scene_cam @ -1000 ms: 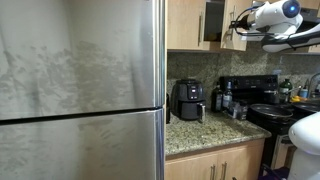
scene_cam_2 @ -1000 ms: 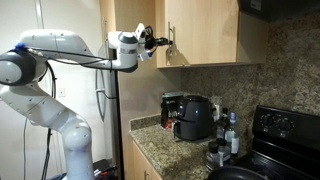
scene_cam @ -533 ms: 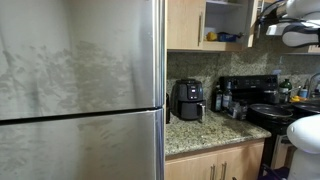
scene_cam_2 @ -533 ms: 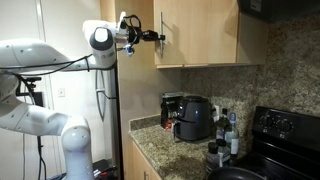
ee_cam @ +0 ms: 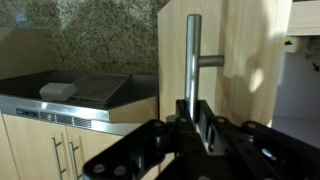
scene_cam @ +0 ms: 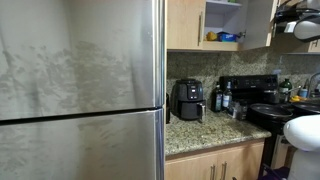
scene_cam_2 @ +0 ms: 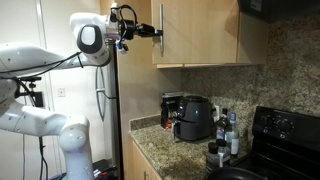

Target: Open the right cabinet door

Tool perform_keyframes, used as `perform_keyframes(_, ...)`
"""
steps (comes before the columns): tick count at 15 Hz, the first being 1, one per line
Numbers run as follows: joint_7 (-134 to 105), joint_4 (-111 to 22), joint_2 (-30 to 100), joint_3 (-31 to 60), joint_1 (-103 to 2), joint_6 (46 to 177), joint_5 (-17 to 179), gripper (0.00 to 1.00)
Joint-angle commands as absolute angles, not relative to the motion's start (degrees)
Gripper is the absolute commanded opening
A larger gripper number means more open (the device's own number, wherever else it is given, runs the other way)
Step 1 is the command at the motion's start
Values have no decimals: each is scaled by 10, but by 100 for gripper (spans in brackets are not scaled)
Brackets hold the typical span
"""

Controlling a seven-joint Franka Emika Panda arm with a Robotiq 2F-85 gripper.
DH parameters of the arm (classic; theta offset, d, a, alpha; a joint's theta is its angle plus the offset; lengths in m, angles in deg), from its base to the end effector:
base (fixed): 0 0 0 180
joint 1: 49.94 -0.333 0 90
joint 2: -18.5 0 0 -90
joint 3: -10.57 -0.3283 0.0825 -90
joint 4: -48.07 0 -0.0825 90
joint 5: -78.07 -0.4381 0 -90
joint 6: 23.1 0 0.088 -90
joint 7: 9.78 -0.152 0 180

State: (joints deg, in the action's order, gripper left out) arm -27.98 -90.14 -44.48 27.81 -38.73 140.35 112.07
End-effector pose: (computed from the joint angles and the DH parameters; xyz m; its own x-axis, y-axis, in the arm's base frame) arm 0.2609 -0.2031 0.8066 0.0359 -0.0273 0.9990 -0.4704 -0.8824 -0.0072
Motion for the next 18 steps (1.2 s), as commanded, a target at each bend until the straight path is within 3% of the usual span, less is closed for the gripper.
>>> perform_keyframes(1, -171, -888, -409, 305, -296, 1424, 1076, 0)
perform_keyframes(8, -23, -762, -257, 445, -208, 1455, 1043, 0)
perform_keyframes(12, 75, -659, -202, 564, -362, 1303, 923, 0)
perform_keyframes(13, 99, -631, -194, 598, -406, 1274, 888, 18)
perform_keyframes(15, 141, -595, -203, 661, -493, 1241, 821, 35)
perform_keyframes(16, 112, -645, -202, 609, -421, 1281, 851, 42)
perform_keyframes(17, 122, -633, -200, 628, -447, 1277, 841, 26)
perform_keyframes(18, 122, -634, -200, 629, -448, 1278, 841, 33)
